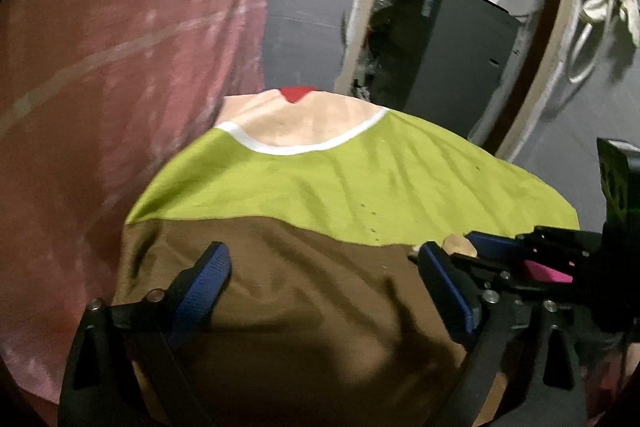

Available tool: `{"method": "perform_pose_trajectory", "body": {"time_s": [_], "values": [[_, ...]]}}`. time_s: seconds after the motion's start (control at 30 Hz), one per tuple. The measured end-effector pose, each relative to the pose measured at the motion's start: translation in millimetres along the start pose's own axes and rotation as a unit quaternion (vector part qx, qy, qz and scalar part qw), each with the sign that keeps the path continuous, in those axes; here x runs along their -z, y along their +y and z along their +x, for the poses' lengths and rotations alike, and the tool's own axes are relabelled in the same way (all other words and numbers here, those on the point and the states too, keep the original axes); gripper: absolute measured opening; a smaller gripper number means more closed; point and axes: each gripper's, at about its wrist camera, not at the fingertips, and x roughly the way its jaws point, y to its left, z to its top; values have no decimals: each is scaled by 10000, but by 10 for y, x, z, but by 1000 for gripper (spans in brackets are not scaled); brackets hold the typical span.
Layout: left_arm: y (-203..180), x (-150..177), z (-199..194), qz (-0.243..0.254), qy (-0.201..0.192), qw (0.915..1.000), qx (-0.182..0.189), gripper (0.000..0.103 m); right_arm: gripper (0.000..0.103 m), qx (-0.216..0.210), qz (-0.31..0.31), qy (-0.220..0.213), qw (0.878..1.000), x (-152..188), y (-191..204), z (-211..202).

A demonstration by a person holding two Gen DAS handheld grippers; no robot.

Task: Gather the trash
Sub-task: 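Grasp the round tan stone with the right tool while the left tool grasps the small tan stone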

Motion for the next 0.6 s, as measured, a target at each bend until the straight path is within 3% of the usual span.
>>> {"method": "perform_pose_trajectory", "body": {"time_s": [0.37,0.6], "values": [[-297,7,193,512,373,9971,423,78,28,222,343,-187,9990,134,-238,-190],[-393,-29,386,602,684,9942,569,53,28,243,453,-281,9983,190,-291,-258]]}}
